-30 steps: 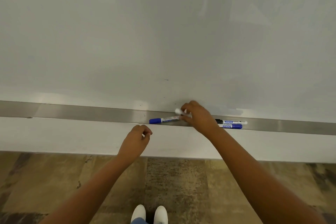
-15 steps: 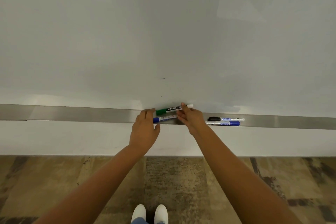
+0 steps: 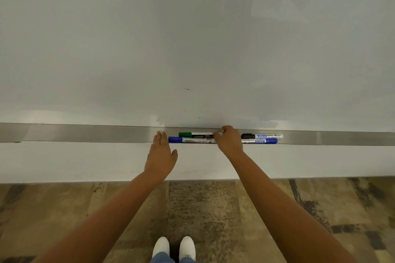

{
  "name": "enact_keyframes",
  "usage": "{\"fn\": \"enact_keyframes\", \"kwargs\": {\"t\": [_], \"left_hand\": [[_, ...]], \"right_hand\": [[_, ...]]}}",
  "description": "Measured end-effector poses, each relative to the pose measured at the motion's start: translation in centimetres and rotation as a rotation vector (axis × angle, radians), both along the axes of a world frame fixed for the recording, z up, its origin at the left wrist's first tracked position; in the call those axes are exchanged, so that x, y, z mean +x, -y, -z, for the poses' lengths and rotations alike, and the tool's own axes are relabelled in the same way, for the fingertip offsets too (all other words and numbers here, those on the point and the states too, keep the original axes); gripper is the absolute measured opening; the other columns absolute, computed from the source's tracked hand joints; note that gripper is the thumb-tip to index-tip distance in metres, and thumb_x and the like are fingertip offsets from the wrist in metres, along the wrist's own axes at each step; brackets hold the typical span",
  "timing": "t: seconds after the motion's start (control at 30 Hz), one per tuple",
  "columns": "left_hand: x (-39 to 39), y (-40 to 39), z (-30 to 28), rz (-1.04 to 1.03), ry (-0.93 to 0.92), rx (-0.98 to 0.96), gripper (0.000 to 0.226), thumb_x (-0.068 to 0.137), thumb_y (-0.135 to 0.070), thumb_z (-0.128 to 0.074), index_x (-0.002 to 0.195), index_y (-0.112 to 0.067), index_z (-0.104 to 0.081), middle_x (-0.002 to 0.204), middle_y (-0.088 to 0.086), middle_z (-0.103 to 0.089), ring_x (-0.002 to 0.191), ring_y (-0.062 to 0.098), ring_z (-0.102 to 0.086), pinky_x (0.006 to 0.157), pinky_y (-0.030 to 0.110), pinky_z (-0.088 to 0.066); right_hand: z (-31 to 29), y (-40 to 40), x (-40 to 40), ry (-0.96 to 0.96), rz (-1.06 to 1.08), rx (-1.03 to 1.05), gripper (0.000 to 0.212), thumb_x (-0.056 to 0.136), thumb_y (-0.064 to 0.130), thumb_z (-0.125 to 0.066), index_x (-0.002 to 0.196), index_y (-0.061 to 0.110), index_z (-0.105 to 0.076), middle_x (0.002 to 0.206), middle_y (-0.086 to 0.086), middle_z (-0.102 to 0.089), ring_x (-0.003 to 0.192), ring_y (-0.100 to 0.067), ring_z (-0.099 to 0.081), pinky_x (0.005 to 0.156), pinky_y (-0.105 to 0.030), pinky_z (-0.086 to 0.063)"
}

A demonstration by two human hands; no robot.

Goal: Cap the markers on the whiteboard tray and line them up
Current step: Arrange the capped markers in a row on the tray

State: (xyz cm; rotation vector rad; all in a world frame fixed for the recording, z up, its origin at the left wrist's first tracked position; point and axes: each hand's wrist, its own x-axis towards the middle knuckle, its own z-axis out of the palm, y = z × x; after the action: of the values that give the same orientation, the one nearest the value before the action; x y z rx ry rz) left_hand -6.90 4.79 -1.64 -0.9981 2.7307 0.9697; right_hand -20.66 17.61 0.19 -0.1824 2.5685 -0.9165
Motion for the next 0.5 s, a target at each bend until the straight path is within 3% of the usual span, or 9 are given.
{"fn": "enact_keyframes", "kwargs": {"t": [0.07, 0.23, 0.27, 0.33, 0.4, 0.5], "left_hand": [[-0.1, 0.0, -0.1, -0.006, -0.008, 0.039, 0.063, 0.093, -0.020, -0.041, 0.141, -0.003, -0.003, 0.155, 0.012, -0.005, 0.143, 0.024, -0.007, 0.115, 0.036, -0.020], [-0.6, 0.3, -0.4, -0.075, -0.073, 0.140, 0.055, 0.094, -0.012, -0.038, 0.141, -0.002, -0.011, 0.151, 0.016, -0.022, 0.134, 0.028, -0.032, 0.107, 0.037, -0.034], [-0.9, 0.5, -0.4, -0.110, -0.091, 0.162, 0.050, 0.094, -0.009, -0.036, 0.139, -0.001, -0.018, 0.143, 0.020, -0.035, 0.125, 0.030, -0.043, 0.102, 0.037, -0.041], [-1.5, 0.9, -0.5, -0.176, -0.121, 0.192, 0.031, 0.093, -0.005, -0.034, 0.123, 0.001, -0.039, 0.107, 0.018, -0.058, 0.094, 0.026, -0.054, 0.075, 0.030, -0.048], [-1.8, 1.0, -0.8, -0.194, -0.115, 0.201, 0.022, 0.092, -0.002, -0.033, 0.109, 0.002, -0.046, 0.088, 0.016, -0.057, 0.077, 0.021, -0.048, 0.060, 0.024, -0.039], [-2.1, 1.1, -1.4, -0.191, -0.104, 0.196, 0.029, 0.093, -0.003, -0.031, 0.118, 0.004, -0.043, 0.112, 0.025, -0.057, 0.081, 0.022, -0.047, 0.071, 0.025, -0.037]], "right_hand": [[0.3, 0.4, 0.4, -0.010, -0.039, 0.062, 0.044, 0.088, 0.031, -0.056, 0.120, 0.001, -0.051, 0.126, -0.018, -0.054, 0.108, -0.033, -0.057, 0.089, -0.038, -0.047], [0.6, 1.4, 0.7, -0.003, -0.048, 0.057, 0.036, 0.089, 0.027, -0.057, 0.112, 0.000, -0.056, 0.121, -0.020, -0.055, 0.100, -0.033, -0.060, 0.078, -0.029, -0.044], [0.6, 1.6, 0.9, -0.002, -0.059, 0.059, 0.034, 0.088, 0.025, -0.057, 0.112, 0.000, -0.057, 0.121, -0.020, -0.056, 0.099, -0.033, -0.060, 0.076, -0.028, -0.043], [0.7, 1.9, 1.3, -0.017, -0.080, 0.058, 0.031, 0.088, 0.021, -0.056, 0.112, 0.001, -0.057, 0.121, -0.020, -0.055, 0.097, -0.033, -0.060, 0.078, -0.031, -0.046], [0.7, 1.8, 1.6, -0.057, -0.086, 0.099, 0.030, 0.089, 0.022, -0.054, 0.114, 0.005, -0.055, 0.123, -0.017, -0.050, 0.100, -0.032, -0.058, 0.086, -0.036, -0.046], [0.8, 1.3, 1.4, -0.125, -0.057, 0.235, 0.032, 0.092, 0.024, -0.047, 0.120, 0.009, -0.051, 0.125, -0.012, -0.049, 0.107, -0.030, -0.056, 0.101, -0.043, -0.034]]}}
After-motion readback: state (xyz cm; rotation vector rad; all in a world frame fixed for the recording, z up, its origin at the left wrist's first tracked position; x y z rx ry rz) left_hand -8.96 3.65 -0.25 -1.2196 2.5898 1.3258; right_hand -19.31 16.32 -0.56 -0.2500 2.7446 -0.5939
